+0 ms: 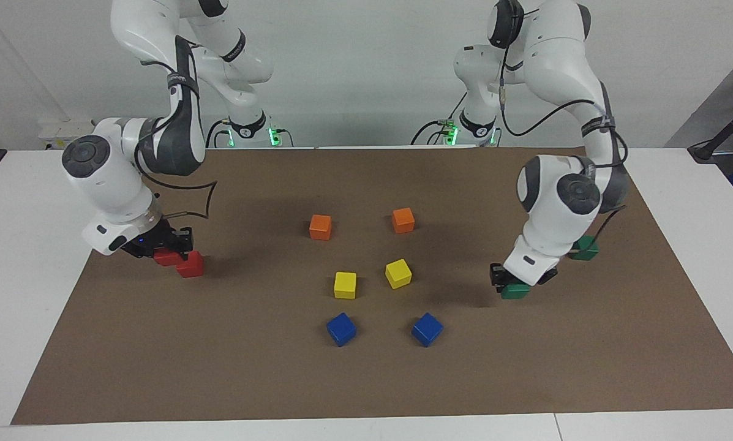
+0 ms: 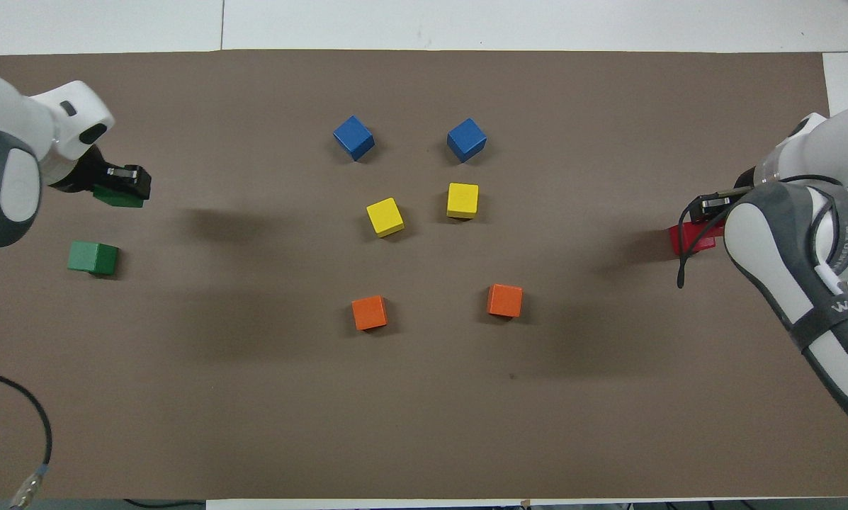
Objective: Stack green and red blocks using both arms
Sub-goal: 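Stack the green cube on the green cube while the right gripper stacks the red cube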
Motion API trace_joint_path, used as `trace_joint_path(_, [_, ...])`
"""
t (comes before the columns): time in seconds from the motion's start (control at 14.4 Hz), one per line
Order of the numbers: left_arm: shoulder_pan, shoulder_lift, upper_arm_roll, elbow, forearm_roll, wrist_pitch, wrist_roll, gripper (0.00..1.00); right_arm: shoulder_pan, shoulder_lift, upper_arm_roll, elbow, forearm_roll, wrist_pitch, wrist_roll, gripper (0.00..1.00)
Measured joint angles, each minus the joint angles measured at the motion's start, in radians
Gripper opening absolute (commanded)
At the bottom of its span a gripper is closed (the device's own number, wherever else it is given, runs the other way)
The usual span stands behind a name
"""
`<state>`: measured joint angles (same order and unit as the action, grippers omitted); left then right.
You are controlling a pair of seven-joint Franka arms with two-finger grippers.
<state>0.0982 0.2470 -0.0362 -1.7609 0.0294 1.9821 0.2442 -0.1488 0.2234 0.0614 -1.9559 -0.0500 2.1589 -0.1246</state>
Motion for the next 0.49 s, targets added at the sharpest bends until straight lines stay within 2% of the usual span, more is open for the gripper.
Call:
trace_joint_path(0.28, [0.133,-0.085,0.0,-0.148,-0.04,0.09,0.207,0.0,-0.001,-0.025,-0.001,-0.08,0.0,0.09,0.001,0.0])
trace_joint_path(0.49, [0.157,-0.118,-0.002,-0.27,-0.05,0.222,0.239,0.0,-0.003,-0.037,-0.004,-0.116,0.0,0.133,0.001,0.0])
